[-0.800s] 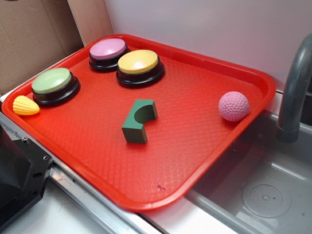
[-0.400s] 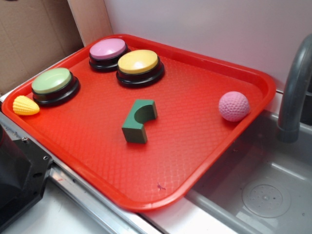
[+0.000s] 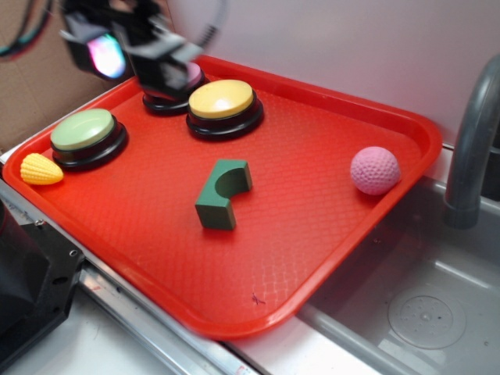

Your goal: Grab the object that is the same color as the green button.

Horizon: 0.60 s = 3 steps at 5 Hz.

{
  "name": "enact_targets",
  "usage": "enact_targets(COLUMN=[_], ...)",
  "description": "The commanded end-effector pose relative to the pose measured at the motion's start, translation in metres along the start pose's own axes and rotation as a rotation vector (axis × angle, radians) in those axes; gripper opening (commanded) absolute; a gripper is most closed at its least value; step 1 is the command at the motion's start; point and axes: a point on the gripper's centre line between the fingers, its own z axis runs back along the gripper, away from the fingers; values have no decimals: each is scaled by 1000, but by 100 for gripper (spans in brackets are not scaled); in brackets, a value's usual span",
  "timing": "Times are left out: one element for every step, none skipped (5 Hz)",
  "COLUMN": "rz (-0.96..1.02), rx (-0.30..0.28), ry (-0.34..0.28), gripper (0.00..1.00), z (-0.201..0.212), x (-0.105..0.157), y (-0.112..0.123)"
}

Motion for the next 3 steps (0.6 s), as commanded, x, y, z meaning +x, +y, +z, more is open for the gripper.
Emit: enact_targets(rz=[177,190,198], rx=[-67,-62,-68], ry=[-90,-55,-21], gripper=[100,100,100], z=[-46,-72,-89], x=[29,26,24], y=[4,15,22])
